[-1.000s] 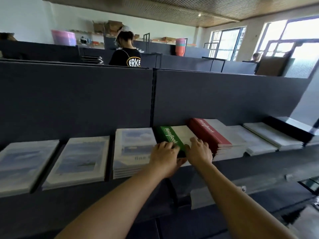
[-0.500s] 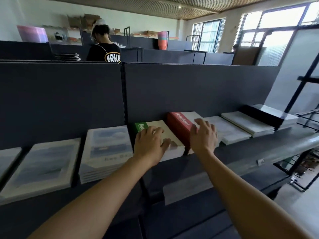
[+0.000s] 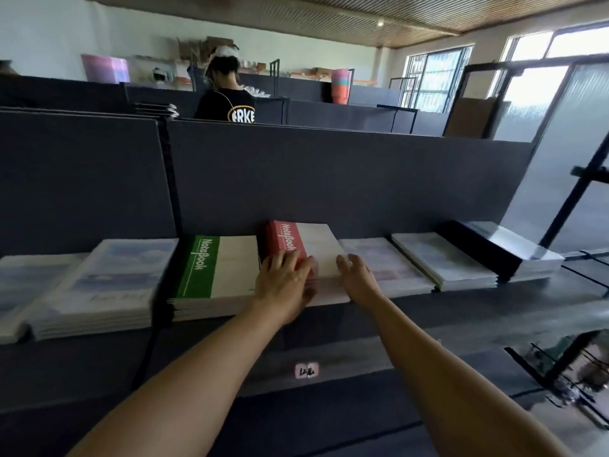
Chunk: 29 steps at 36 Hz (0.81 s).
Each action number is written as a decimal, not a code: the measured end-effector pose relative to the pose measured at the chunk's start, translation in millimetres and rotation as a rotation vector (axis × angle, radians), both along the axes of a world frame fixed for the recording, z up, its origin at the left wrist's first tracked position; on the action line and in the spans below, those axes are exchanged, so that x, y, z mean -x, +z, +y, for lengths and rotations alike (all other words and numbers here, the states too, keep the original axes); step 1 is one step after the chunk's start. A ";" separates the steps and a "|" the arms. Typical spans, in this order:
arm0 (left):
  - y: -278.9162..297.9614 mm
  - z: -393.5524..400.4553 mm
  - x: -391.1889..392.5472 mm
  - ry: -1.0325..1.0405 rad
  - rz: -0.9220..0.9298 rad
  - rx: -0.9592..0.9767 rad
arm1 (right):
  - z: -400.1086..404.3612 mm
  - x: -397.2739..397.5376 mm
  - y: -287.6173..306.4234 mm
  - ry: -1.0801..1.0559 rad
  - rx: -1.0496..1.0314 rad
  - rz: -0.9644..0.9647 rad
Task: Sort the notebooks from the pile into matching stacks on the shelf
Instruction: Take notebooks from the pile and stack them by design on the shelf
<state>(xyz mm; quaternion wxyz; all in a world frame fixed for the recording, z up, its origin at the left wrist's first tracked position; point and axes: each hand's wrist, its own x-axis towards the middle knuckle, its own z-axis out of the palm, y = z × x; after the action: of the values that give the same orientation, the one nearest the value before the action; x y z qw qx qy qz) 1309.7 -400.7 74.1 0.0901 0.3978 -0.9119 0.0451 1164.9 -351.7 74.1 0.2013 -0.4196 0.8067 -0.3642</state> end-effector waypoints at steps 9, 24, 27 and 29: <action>-7.7 1.9 7.9 0.104 0.005 0.052 | 0.8 19.4 -3.7 0.053 0.000 0.131; 7.7 8.5 13.4 0.157 -0.033 0.054 | 68.9 146.0 -17.3 -0.586 0.092 0.130; 18.6 17.7 34.6 0.154 0.065 0.134 | 84.7 173.7 -17.2 -0.664 0.108 0.099; 25.3 25.4 55.3 0.116 0.142 0.174 | 92.8 193.2 -15.7 -0.697 0.119 0.094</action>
<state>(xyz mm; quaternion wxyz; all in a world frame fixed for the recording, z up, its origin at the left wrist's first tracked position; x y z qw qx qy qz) 1254.4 -375.4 99.4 0.1860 0.4430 -0.8712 0.1008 971.7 -258.9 58.5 0.0031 -0.1466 0.8872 -0.4375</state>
